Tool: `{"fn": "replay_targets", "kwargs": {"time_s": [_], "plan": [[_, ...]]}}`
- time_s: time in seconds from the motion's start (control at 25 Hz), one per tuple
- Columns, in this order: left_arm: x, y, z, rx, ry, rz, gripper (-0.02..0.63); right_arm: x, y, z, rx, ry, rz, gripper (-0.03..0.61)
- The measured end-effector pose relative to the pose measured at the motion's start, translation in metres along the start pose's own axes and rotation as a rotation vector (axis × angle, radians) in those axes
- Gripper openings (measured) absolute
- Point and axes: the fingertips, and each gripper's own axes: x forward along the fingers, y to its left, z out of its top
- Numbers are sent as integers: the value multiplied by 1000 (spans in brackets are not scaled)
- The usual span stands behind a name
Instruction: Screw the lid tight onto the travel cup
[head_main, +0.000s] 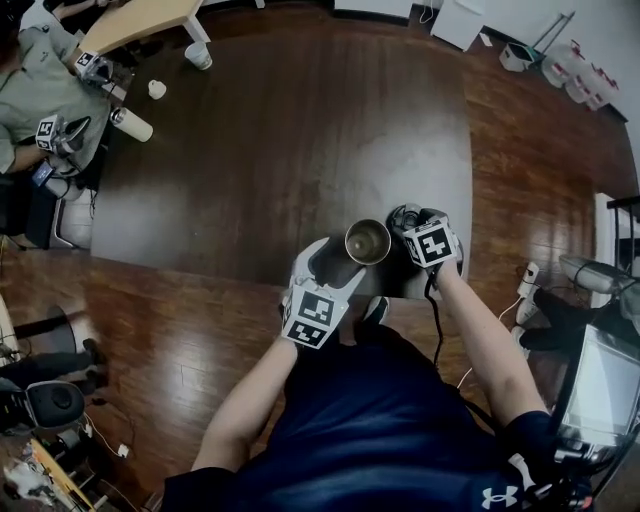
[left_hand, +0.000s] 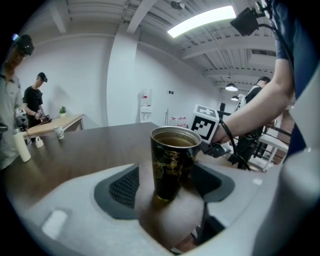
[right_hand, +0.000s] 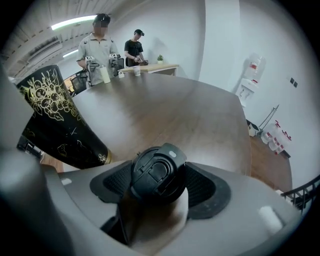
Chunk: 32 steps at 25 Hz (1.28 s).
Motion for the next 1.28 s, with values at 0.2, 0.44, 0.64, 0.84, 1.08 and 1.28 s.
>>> {"fn": "replay_targets", "kwargs": {"time_s": [0.2,0.44,0.64,0.84,1.08,1.28], "plan": [[0,-2,-2,16,2,-4,341,0,-1,-9,-9,27,42,335],[5,6,1,63,0,-15,341,-51,12,24,-56,-86,143,334],[8,3,1,106,-6,-36,341,-134,44,73,-143,-222,258,334],[15,-2,0,200,14,-81,347,-183,95,108,-398,-237,386,334],[23,-6,1,252,27,-163,353,-163,138,104,-632,-126,498,334],[36,-8,-4,380,67,-256,382,-146,149,98,-777,-3,486,334]]}}
